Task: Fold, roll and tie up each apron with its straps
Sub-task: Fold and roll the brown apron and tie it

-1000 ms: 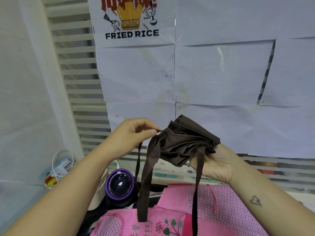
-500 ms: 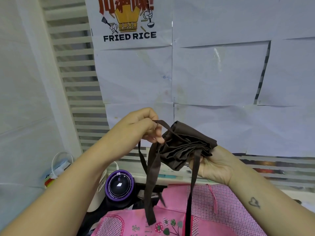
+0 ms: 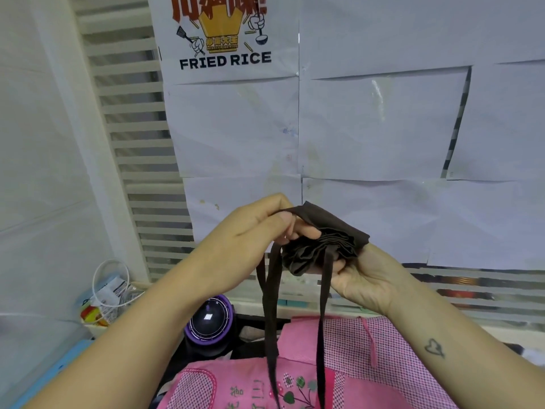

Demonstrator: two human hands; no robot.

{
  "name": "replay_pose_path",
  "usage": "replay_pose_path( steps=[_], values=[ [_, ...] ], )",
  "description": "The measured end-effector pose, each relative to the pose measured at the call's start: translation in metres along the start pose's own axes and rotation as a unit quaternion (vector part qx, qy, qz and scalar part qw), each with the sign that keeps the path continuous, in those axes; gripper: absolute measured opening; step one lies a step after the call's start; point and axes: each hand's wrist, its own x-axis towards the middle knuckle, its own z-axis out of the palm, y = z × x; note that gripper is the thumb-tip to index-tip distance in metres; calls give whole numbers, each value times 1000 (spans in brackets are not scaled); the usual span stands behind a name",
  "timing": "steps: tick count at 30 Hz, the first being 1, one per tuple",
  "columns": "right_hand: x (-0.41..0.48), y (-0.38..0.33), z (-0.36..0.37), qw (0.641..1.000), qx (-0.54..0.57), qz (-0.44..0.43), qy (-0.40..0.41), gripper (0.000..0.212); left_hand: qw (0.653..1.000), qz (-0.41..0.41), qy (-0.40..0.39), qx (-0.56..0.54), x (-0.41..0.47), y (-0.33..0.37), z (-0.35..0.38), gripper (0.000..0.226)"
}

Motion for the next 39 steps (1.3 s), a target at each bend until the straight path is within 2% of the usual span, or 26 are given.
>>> replay_pose_path(
  steps=[5, 10, 14, 16, 19, 20, 21, 23, 24, 26, 28, 31, 34, 36, 38, 39],
  values=[
    [3, -1, 1, 999, -14, -34, 35, 23, 997, 23, 9, 73, -1, -1, 5, 27],
    [6, -3, -3, 996, -67, -48, 34, 24, 999, 14, 26, 24, 6, -7, 6, 31],
    [12, -4, -7, 989, -125, -71, 40, 29, 997, 5, 44, 58, 11, -16, 3, 38],
    [10, -8, -6, 989, -124, -70, 40, 23, 997, -14, 69, 14, 13, -26, -1, 38],
    [0, -12, -2, 991, -119, -59, 34, 26, 976, -96, 142, -133, 14, -36, -10, 21],
    [-2, -13, -2, 991, -119, -56, 34, 28, 975, -114, 144, -124, 12, -38, -15, 29],
    [-2, -13, -1, 991, -119, -51, 32, 29, 983, -124, 111, -74, 9, -41, -19, 48],
    [-2, -12, -1, 992, -113, -37, 31, 29, 989, -136, -35, 45, 4, -41, -18, 94],
    [0, -12, -1, 993, -111, -29, 33, 27, 982, -131, -91, 99, 1, -37, -15, 106],
    [4, -10, 0, 994, -107, -15, 32, 25, 970, -97, -117, 191, 2, -35, -2, 113],
    [6, -7, 2, 994, -103, 1, 25, 23, 973, -46, -66, 216, 6, -38, 8, 108],
    [4, -5, 4, 991, -130, 10, 11, 20, 984, 6, 28, 177, 8, -43, 8, 73],
    [3, -4, 5, 989, -148, 23, -7, 18, 984, 19, 70, 163, 7, -45, 7, 46],
    [0, -6, 4, 984, -169, 37, -37, 21, 986, 6, 101, 135, 9, -45, 7, 36],
    [-4, -13, 1, 957, -287, 16, -20, 30, 984, -12, 140, 107, 11, -48, 3, 30],
    [-7, -16, -1, 920, -391, -26, 5, 34, 984, -25, 153, 90, 11, -51, -1, 28]
  ],
)
